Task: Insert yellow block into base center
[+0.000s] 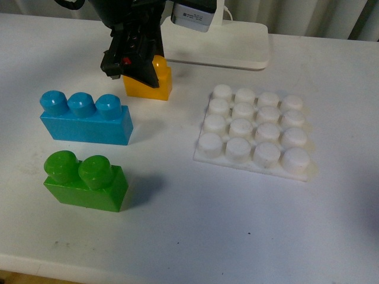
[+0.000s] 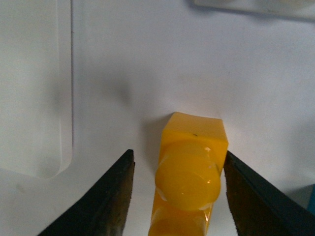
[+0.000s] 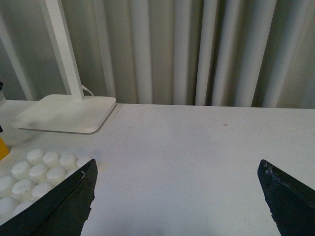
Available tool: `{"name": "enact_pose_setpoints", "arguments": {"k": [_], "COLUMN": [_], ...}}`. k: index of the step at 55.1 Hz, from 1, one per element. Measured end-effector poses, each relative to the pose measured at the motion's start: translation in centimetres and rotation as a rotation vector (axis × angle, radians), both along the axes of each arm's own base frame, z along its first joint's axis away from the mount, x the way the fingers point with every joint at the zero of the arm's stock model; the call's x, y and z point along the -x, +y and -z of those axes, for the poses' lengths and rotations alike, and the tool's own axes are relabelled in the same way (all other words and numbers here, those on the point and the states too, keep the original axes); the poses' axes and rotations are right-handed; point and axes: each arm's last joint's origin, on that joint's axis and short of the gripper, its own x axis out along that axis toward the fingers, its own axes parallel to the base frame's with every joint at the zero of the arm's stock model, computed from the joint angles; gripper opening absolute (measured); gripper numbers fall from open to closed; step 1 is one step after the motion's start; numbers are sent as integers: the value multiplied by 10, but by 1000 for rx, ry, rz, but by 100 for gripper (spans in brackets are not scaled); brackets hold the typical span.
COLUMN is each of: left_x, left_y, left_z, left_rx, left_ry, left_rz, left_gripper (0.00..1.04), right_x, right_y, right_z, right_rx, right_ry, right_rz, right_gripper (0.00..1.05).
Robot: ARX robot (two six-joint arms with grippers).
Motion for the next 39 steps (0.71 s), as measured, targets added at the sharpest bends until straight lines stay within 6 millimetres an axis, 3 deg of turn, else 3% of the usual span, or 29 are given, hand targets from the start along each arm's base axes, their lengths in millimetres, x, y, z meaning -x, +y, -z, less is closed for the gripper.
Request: {"name": "enact_pose_setpoints", "arguments": {"k": [4, 7, 23, 39], "left_x": [2, 5, 14, 29], "left_y": [2, 4, 5, -35], "left_z": [2, -1, -16, -53], "left_rx": [-10, -17, -5, 78], "left_ry": [27, 42, 94, 31], "left_rz": [-2, -4, 15, 133], "left_gripper": [36, 31, 30, 30], "right_x": [0, 0, 0, 0], "right_y": [0, 0, 0, 0], "right_z": [0, 0, 0, 0], "right_rx": [0, 0, 0, 0], "right_ry": [0, 0, 0, 0], "right_rz": [0, 0, 0, 0], "right_gripper": [96, 96, 96, 96]}}
